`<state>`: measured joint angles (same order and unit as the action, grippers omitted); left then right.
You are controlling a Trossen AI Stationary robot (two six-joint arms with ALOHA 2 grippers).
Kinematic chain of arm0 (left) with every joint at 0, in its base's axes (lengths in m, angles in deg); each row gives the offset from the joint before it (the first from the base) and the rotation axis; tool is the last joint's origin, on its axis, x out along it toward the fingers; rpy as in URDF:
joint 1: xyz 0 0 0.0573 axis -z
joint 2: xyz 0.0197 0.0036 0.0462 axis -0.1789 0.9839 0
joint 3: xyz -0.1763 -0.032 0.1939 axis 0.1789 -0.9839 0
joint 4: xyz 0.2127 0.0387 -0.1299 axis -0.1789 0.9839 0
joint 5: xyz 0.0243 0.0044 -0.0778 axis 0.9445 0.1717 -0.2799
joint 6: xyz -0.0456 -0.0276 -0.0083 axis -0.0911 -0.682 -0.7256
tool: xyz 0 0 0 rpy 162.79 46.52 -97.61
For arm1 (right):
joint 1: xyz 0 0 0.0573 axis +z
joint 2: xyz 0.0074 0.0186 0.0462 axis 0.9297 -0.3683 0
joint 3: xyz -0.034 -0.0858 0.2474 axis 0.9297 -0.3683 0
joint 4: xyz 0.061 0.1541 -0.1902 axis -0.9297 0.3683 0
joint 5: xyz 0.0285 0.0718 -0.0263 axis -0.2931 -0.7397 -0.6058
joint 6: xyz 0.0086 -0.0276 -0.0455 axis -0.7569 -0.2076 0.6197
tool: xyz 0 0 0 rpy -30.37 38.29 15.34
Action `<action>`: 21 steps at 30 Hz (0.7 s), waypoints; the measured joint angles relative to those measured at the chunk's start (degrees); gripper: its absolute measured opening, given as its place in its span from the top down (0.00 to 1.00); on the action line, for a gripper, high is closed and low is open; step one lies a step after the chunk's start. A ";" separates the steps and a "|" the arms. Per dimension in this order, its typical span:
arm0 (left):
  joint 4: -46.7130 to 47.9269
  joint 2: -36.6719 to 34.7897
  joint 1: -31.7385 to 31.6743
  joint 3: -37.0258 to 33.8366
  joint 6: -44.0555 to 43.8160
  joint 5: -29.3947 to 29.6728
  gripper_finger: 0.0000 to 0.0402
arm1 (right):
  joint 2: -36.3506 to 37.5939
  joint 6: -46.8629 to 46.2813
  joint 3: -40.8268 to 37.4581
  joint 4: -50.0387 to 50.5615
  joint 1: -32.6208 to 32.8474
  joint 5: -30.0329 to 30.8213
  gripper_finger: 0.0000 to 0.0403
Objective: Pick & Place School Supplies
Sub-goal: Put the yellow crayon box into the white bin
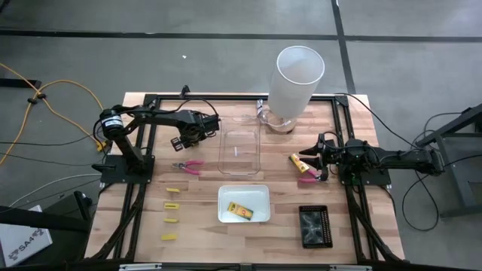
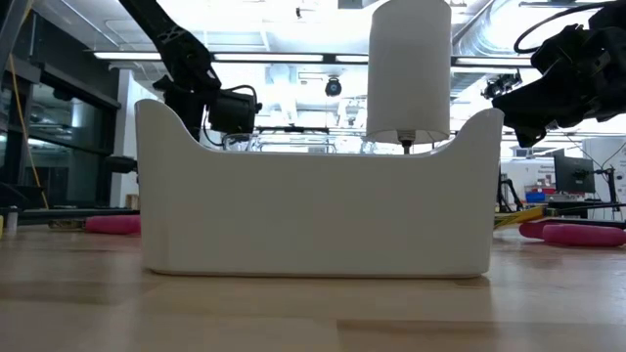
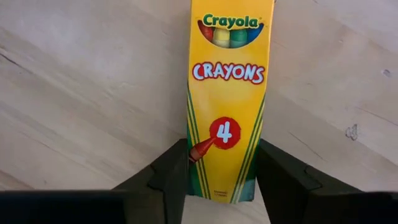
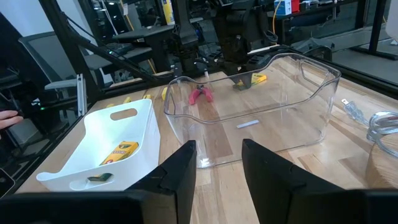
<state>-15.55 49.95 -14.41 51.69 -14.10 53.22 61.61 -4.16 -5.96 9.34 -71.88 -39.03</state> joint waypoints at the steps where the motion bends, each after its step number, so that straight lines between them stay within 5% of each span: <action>1: 0.00 0.02 0.01 0.00 0.00 0.00 0.62 | 0.00 -0.01 0.00 0.00 0.00 0.00 0.70; 21: 1.73 -2.79 0.65 -0.22 -0.31 0.51 0.59 | 0.00 0.01 -0.01 0.00 0.01 0.00 0.70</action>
<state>-13.82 47.16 -13.75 51.47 -14.41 53.73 61.61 -4.15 -5.96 9.34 -71.87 -39.03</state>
